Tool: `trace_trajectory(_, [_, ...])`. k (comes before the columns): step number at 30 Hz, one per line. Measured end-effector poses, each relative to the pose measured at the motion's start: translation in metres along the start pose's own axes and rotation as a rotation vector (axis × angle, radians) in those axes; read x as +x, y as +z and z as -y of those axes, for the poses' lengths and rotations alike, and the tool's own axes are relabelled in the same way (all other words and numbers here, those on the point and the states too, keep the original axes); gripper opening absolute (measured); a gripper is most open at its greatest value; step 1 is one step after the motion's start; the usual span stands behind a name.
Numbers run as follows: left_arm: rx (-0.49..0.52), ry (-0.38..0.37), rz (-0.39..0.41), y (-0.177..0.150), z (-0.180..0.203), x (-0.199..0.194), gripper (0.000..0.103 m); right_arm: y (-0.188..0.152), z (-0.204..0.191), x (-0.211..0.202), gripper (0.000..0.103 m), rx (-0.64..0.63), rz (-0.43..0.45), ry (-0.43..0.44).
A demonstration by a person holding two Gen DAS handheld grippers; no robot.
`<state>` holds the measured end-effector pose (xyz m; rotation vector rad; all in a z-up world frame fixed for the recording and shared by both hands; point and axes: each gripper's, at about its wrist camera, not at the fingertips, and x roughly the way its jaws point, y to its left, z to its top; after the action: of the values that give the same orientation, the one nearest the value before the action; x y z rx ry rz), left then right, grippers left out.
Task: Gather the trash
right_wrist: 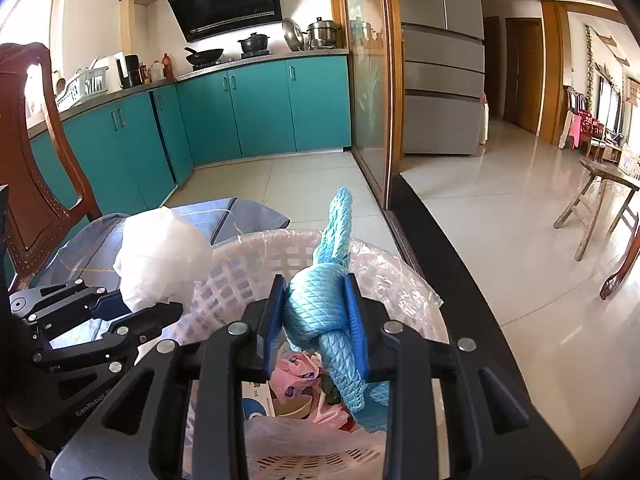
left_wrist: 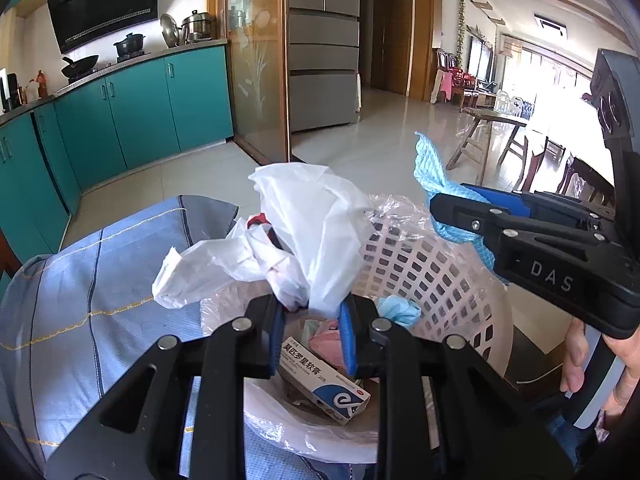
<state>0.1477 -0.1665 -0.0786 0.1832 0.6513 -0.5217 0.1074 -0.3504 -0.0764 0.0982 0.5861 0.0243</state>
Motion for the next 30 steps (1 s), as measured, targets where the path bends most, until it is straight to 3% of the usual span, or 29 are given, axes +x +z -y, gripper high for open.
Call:
trace_trajectory(7, [0.003, 0.001, -0.004, -0.001, -0.001, 0.002, 0.027, 0.001, -0.003, 0.008, 0.034, -0.008, -0.031, -0.002])
trace_trajectory(9, [-0.001, -0.001, -0.004, -0.002, -0.001, 0.003, 0.038, 0.003, -0.004, 0.008, 0.047, -0.018, -0.024, -0.027])
trace_trajectory(13, [-0.01, -0.007, -0.004, -0.003, -0.003, 0.003, 0.052, 0.005, 0.001, 0.004, 0.053, 0.008, -0.001, -0.01])
trace_trajectory(15, [-0.022, 0.009, 0.012, -0.004, -0.007, 0.0, 0.069, 0.004, 0.004, 0.004, 0.059, 0.024, 0.002, -0.022])
trace_trajectory(22, [-0.102, 0.037, 0.053, -0.003, -0.031, -0.015, 0.083, 0.004, 0.016, 0.004, 0.063, 0.087, -0.001, -0.023])
trace_trajectory(26, [-0.131, 0.097, 0.079, -0.01, -0.047, -0.032, 0.088, 0.002, 0.015, 0.003, 0.067, 0.09, 0.007, -0.021])
trace_trajectory(30, [-0.165, 0.203, 0.087, -0.024, -0.068, -0.057, 0.093, 0.005, 0.007, -0.004, 0.073, 0.09, 0.04, 0.013])
